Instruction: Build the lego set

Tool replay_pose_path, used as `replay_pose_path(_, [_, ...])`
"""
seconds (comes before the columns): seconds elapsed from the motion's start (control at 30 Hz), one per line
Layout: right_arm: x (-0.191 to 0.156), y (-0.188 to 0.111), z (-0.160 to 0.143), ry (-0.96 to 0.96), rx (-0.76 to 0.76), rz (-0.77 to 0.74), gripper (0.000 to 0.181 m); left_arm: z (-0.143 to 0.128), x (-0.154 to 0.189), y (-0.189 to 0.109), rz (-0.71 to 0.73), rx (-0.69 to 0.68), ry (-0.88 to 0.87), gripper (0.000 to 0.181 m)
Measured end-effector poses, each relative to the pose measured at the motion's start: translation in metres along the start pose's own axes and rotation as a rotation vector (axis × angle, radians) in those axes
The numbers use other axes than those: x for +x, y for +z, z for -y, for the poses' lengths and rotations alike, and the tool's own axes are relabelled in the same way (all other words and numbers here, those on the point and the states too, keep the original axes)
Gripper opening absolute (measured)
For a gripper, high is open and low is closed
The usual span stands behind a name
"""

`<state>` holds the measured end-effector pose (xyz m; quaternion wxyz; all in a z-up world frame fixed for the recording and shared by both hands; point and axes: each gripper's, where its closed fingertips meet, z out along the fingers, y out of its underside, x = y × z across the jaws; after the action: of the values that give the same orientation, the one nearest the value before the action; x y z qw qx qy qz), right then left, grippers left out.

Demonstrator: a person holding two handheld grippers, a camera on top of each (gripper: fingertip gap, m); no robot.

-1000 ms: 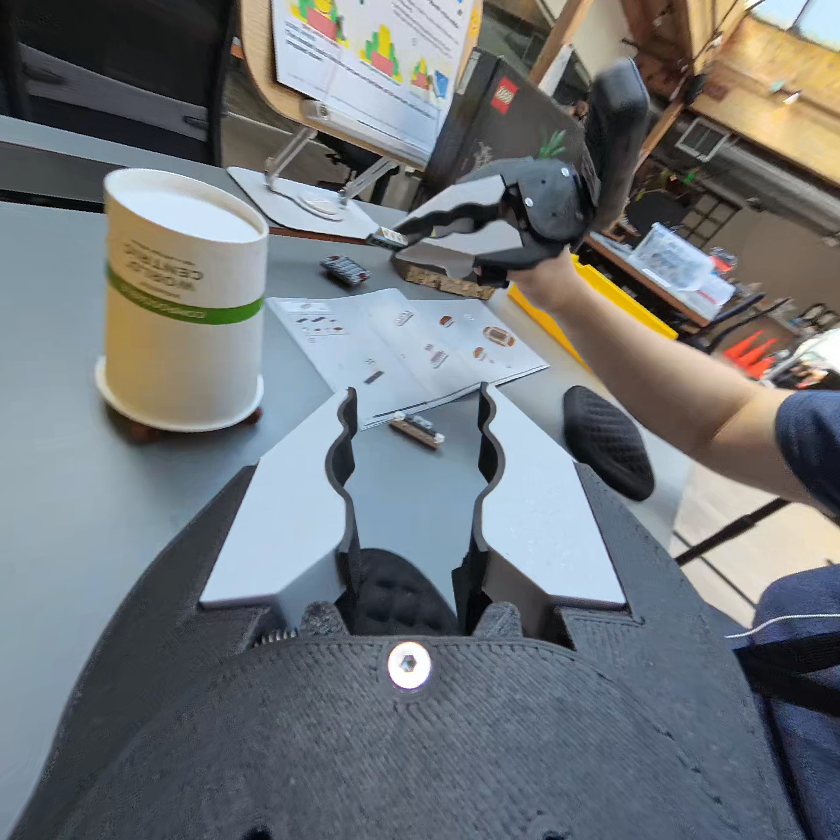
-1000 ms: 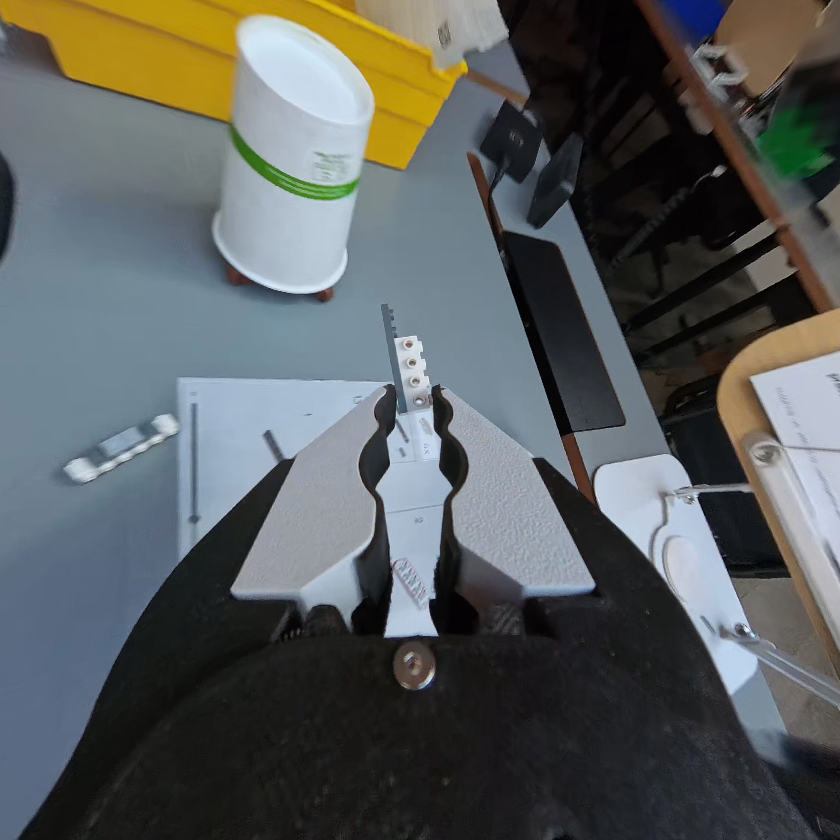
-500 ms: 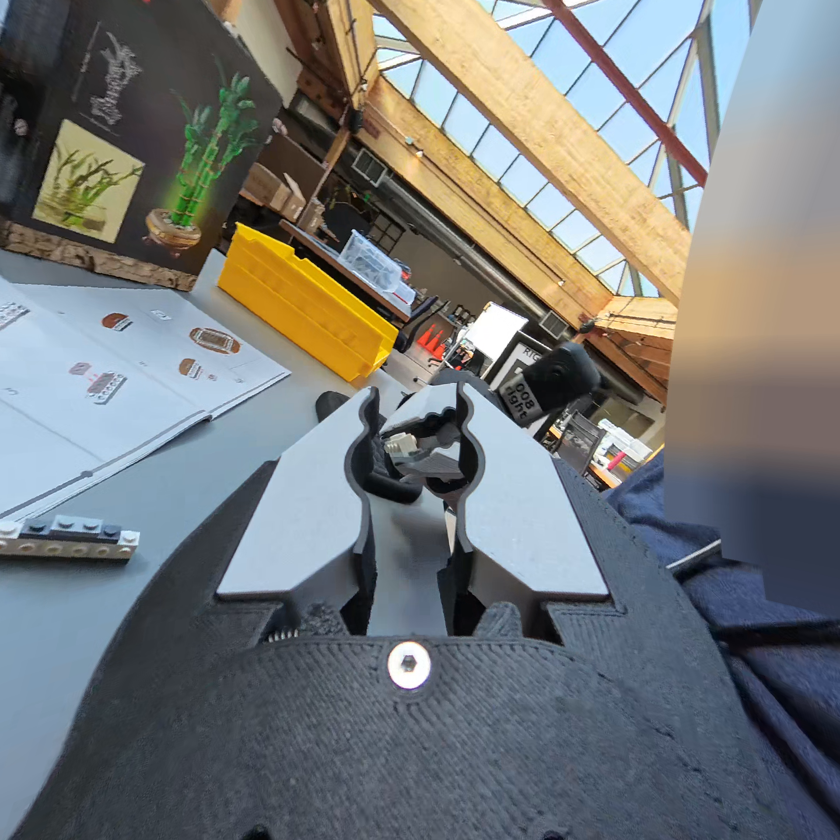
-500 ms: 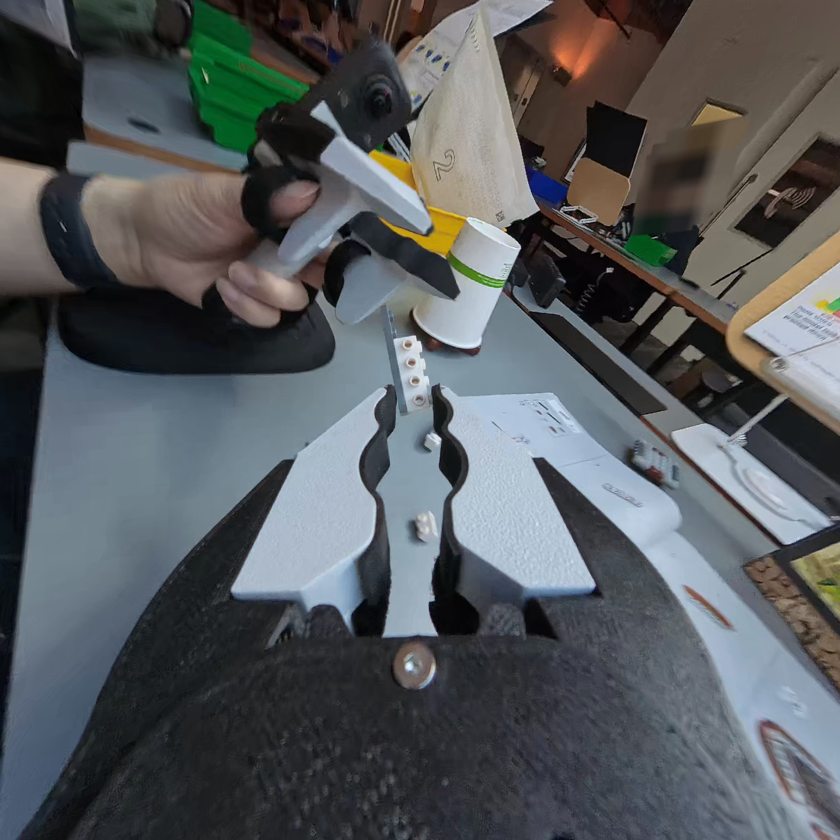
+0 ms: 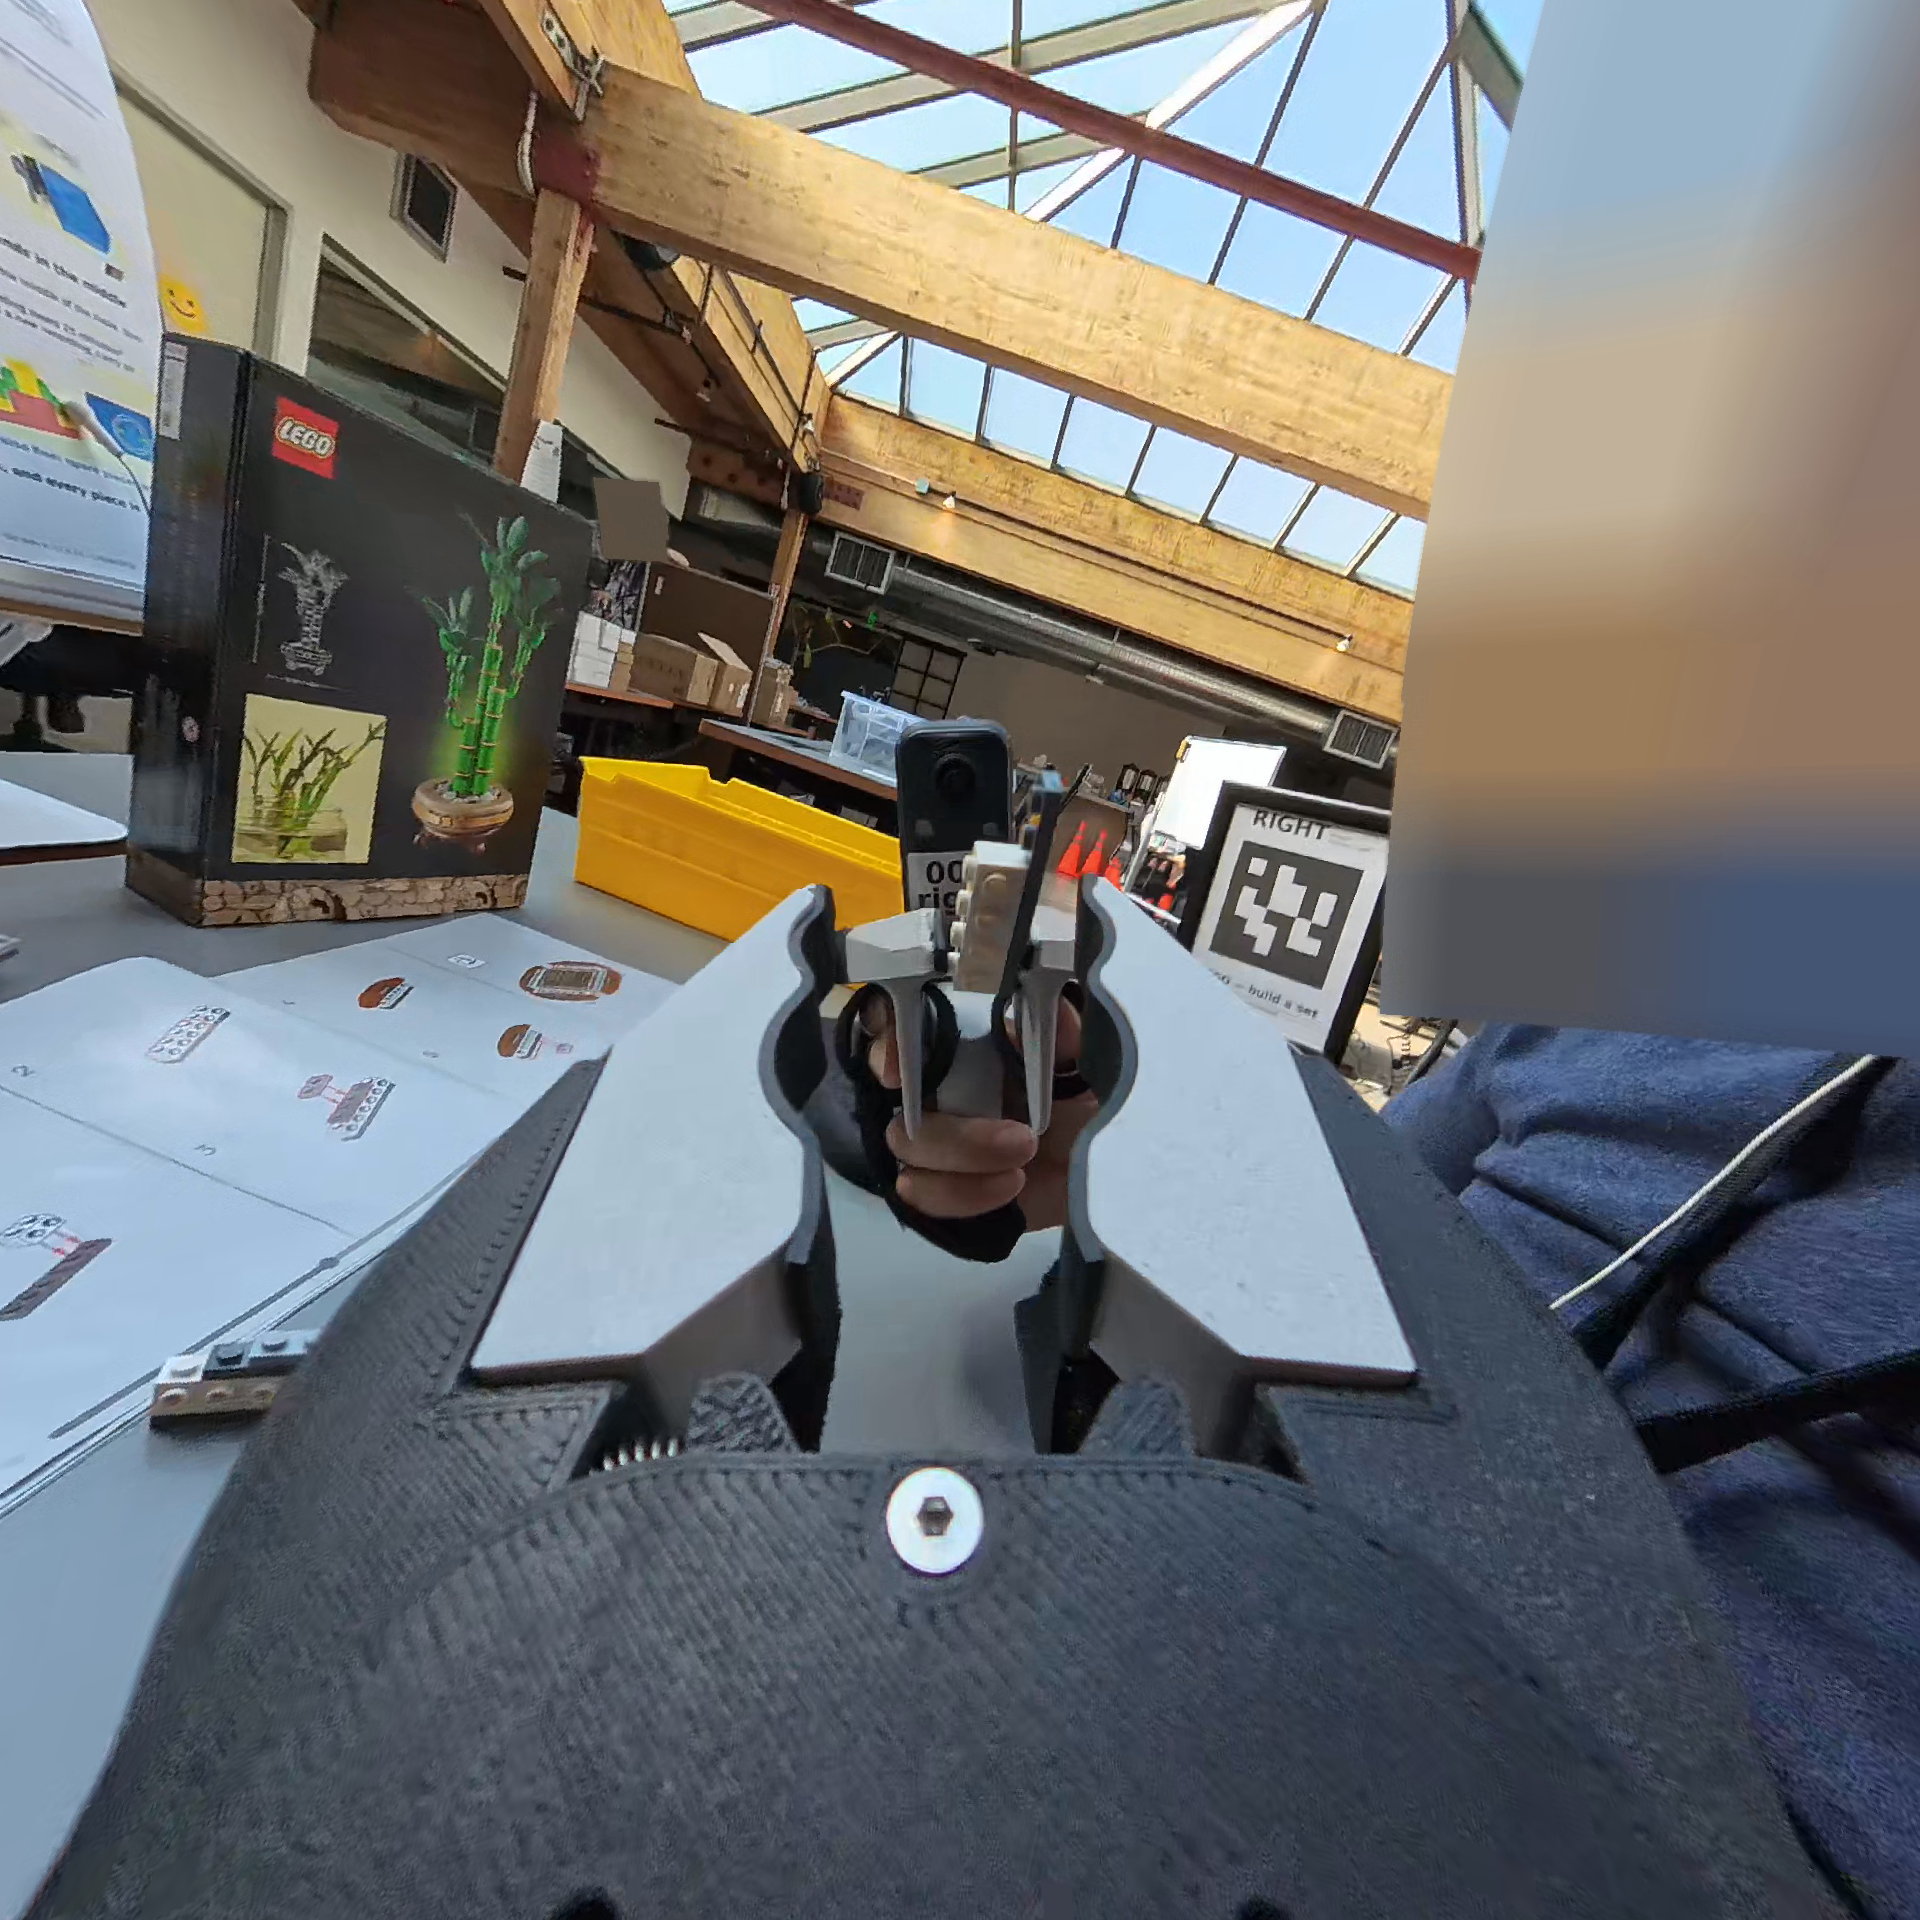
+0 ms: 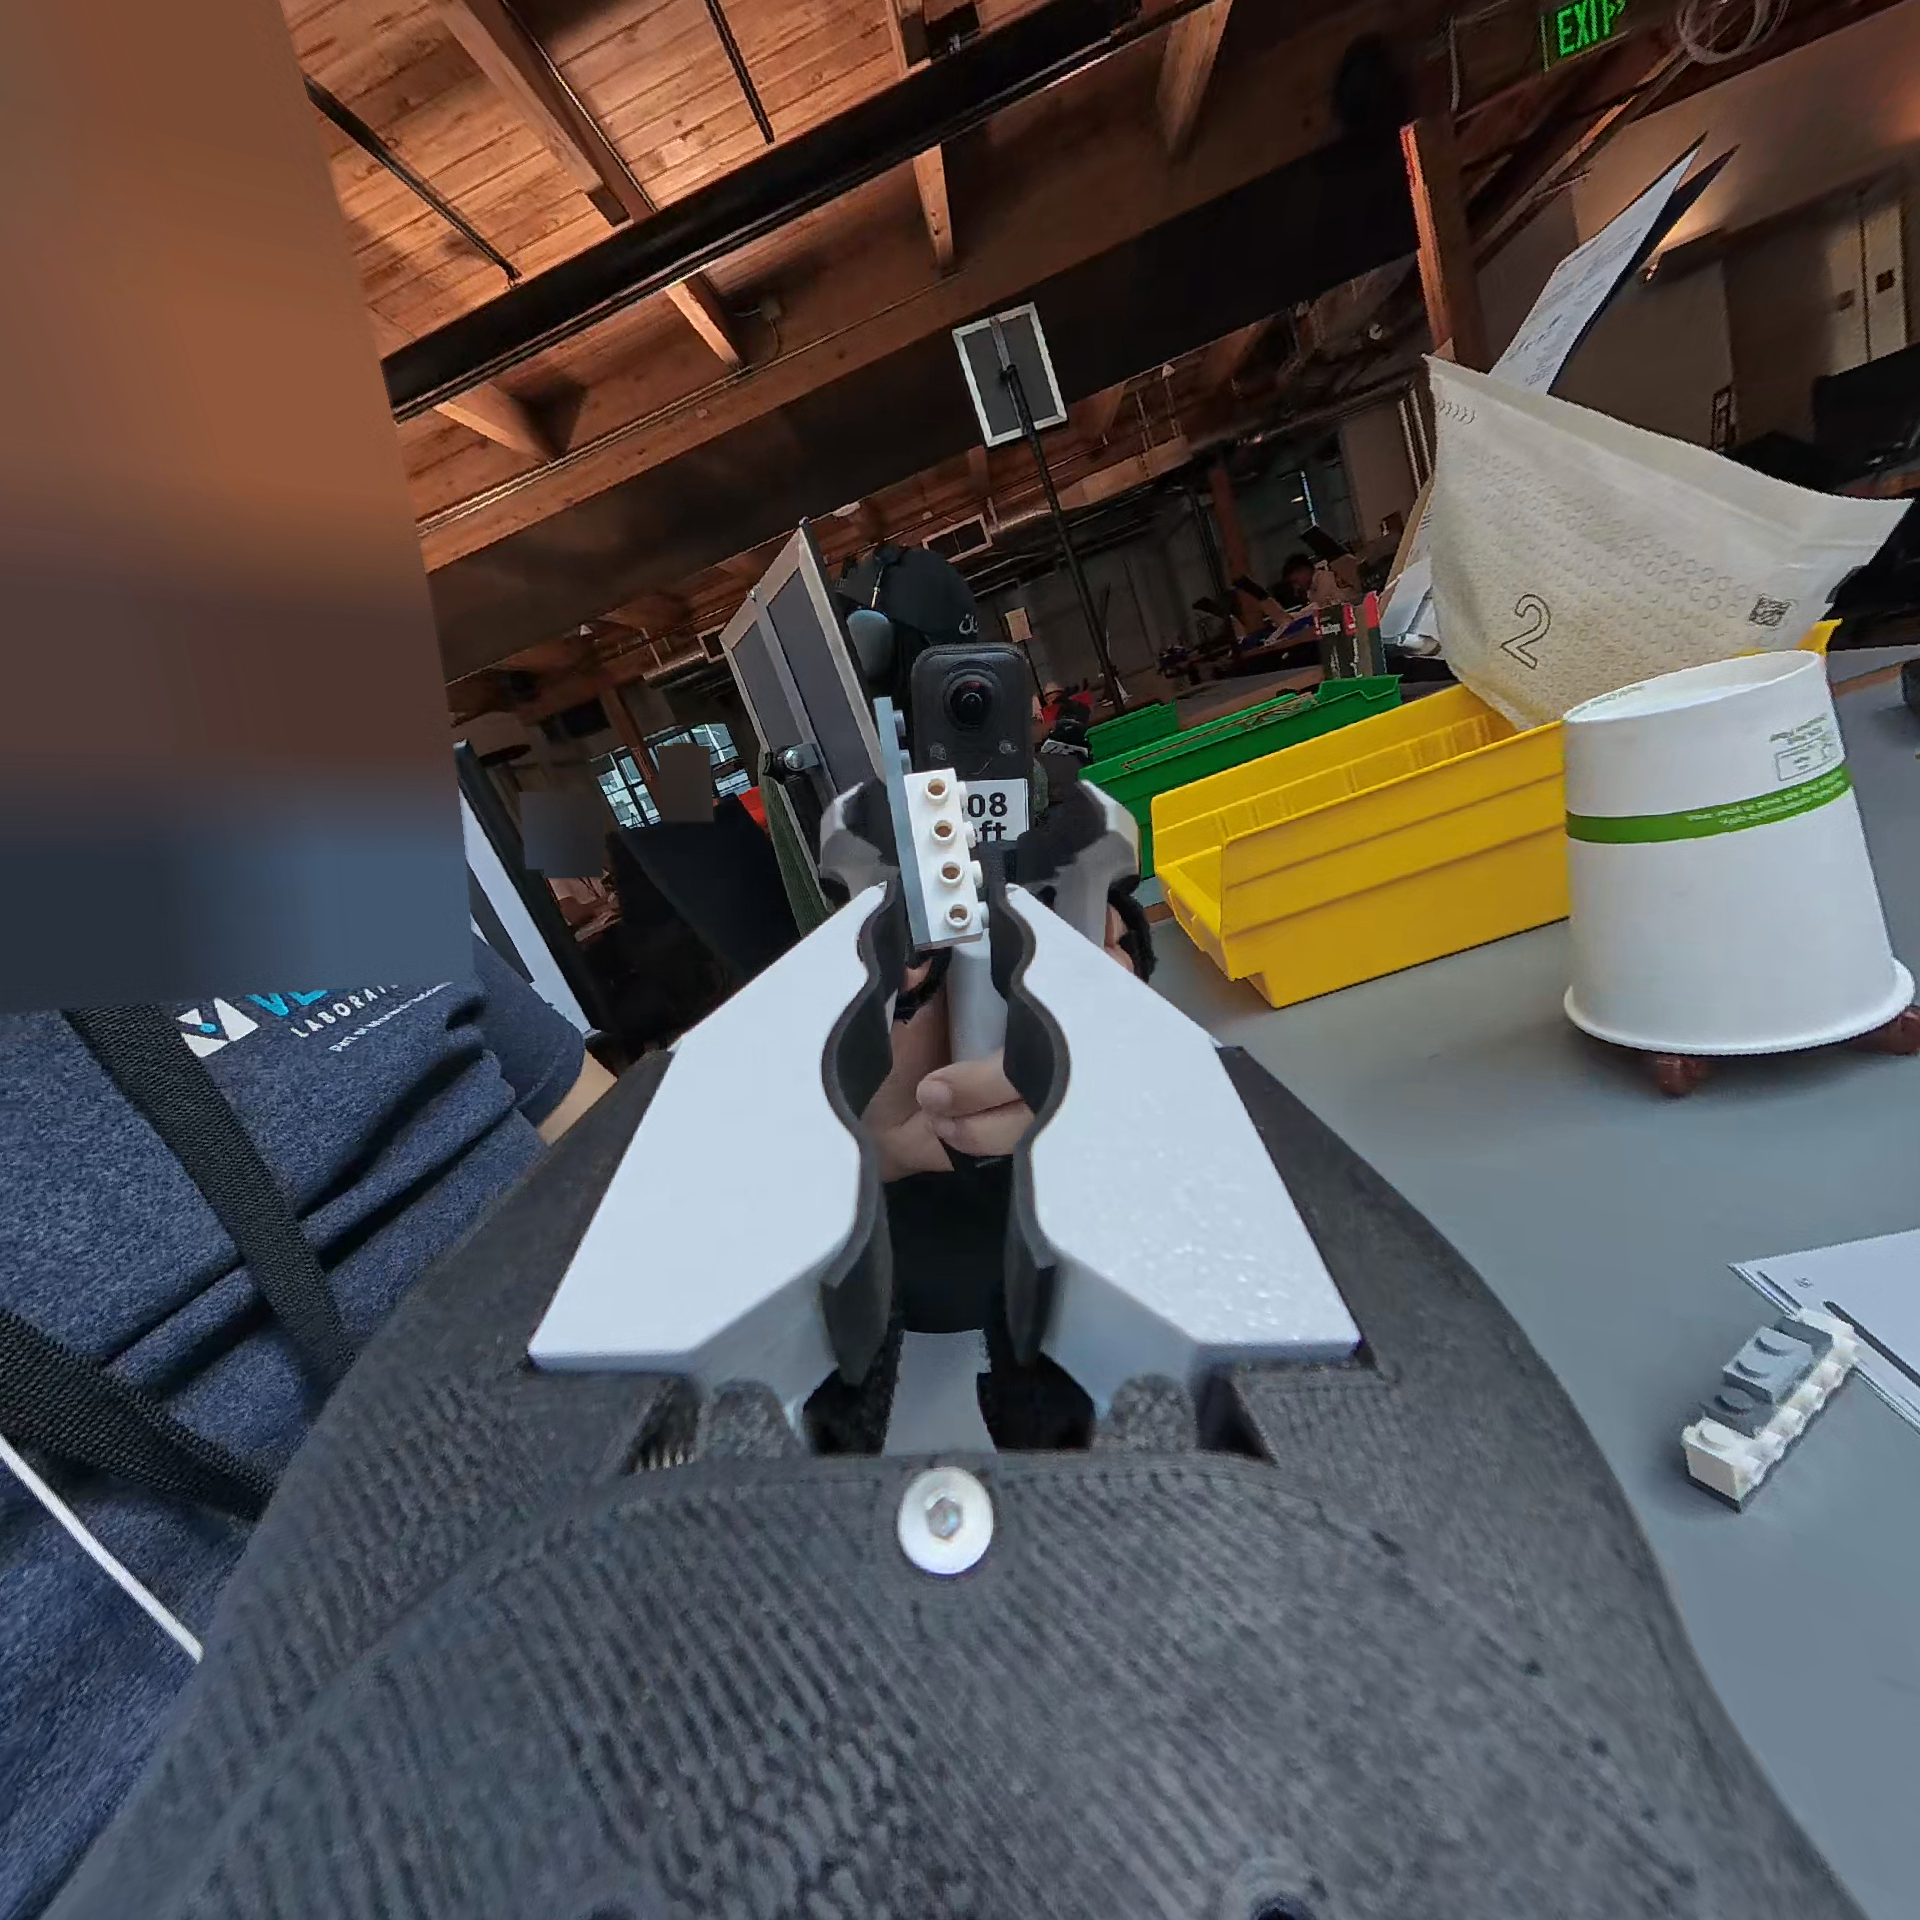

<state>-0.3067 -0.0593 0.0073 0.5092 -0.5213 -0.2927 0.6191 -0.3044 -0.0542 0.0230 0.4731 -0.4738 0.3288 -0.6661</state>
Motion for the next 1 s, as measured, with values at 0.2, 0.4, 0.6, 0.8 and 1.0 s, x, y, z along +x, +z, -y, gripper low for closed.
replay_pose_path(0.2, [0.001, 0.001, -0.016, -0.051, -0.087, -0.052, 0.013, -0.023, 0.004, 0.005, 0.016, -0.086, 0.11, 0.012])
replay_pose_path(0.4, [0.037, -0.013, -0.025, -0.003, -0.152, -0.246, 0.032, -0.035, -0.027, -0.005, 0.248, -0.214, 0.214, 0.012])
replay_pose_path(0.6, [0.043, -0.019, -0.016, -0.121, -0.35, -0.419, 0.033, -0.052, -0.079, -0.047, 0.698, -0.767, 0.828, 0.012])
replay_pose_path(0.8, [0.065, -0.01, -0.051, -0.109, -0.578, -0.591, 0.034, -0.075, -0.085, -0.046, 0.721, -1.022, 1.081, 0.013])
replay_pose_path(1.0, [0.076, -0.007, -0.071, 0.042, -0.593, -0.571, 0.031, -0.083, -0.083, -0.044, 0.696, -1.038, 1.134, 0.013])
